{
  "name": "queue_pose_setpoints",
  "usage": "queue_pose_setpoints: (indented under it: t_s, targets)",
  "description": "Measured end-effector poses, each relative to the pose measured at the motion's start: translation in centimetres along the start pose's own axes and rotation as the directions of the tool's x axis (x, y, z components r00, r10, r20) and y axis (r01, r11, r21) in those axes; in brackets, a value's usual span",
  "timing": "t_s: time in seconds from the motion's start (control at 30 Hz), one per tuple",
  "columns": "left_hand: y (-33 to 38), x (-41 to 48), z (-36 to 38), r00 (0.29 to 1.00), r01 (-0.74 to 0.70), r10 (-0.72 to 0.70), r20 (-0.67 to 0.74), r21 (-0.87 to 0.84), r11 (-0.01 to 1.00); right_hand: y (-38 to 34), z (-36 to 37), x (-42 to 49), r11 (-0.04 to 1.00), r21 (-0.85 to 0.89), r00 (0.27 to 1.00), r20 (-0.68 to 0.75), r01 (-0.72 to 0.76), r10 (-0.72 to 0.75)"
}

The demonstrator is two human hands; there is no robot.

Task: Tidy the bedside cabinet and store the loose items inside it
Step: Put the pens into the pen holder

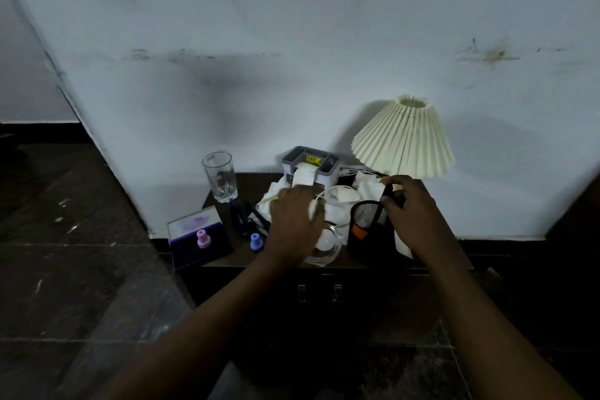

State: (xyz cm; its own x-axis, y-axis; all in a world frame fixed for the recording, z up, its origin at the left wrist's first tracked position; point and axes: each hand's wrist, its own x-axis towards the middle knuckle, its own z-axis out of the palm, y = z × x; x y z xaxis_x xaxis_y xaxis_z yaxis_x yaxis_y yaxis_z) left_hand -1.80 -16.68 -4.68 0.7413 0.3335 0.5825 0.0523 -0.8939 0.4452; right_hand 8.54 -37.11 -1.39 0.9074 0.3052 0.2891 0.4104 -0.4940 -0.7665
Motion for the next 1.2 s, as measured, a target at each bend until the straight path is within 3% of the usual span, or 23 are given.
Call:
queue_pose_setpoints:
  t_s: [0.07, 0.13, 0.3, 0.4, 0.7, 0.83, 0.97, 1.07, 1.2]
  targets:
    - [-3.7, 1.8, -1.2, 0.987, 0.161, -0.161, -0.008, 0.042, 0.986, 0.1, 0.1, -0.2, 1.000, 0.006, 1.000, 0.011, 0.006, -0.006]
    - [-6.8, 3.1, -1.7, 0.967, 0.234, -0.240, 0.082, 0.069, 0.970, -0.2, 0.1, -0.4, 1.000, 0.021, 1.000, -0.006, -0.017, 0.017]
    - [-7.8, 6.4, 0.0, 0.878, 0.233, -0.245, 0.412, 0.078, 0.969, -1.0, -0.3, -0.1, 0.998, 0.068, 0.988, -0.155, -0.011, 0.022]
    - [-7.2, 7.2, 2.2, 0.815, 0.206, -0.246, 0.525, 0.134, 0.969, -1.4, -0.9, -0.5, 0.997, 0.078, 0.979, -0.202, 0.012, 0.003]
    - [-5.7, 7.4, 4.2, 0.814, 0.267, -0.384, 0.435, 0.306, 0.914, -1.6, -1.7, -1.4, 0.998, 0.063, 0.988, -0.156, -0.012, 0.022]
    - [-5.9, 9.2, 3.3, 0.645, 0.541, -0.508, 0.570, 0.129, 0.831, -1.6, -1.6, -1.5, 1.000, -0.018, 0.993, -0.116, 0.003, -0.005]
    - [-5.5, 10.1, 0.6, 0.467, 0.800, -0.604, 0.646, -0.018, 0.600, -2.1, -1.4, -1.5, 0.995, -0.080, 0.988, -0.134, 0.061, -0.072]
    - [-6.9, 10.2, -0.1, 0.421, 0.864, -0.607, 0.674, -0.095, 0.495, -2.6, -1.1, -1.7, 0.996, -0.050, 0.989, -0.127, 0.069, -0.075]
    - [-7.6, 10.2, -1.1, 0.464, 0.850, -0.631, 0.622, -0.113, 0.514, -3.3, -1.0, -2.1, 0.995, -0.052, 0.994, -0.072, 0.080, -0.083]
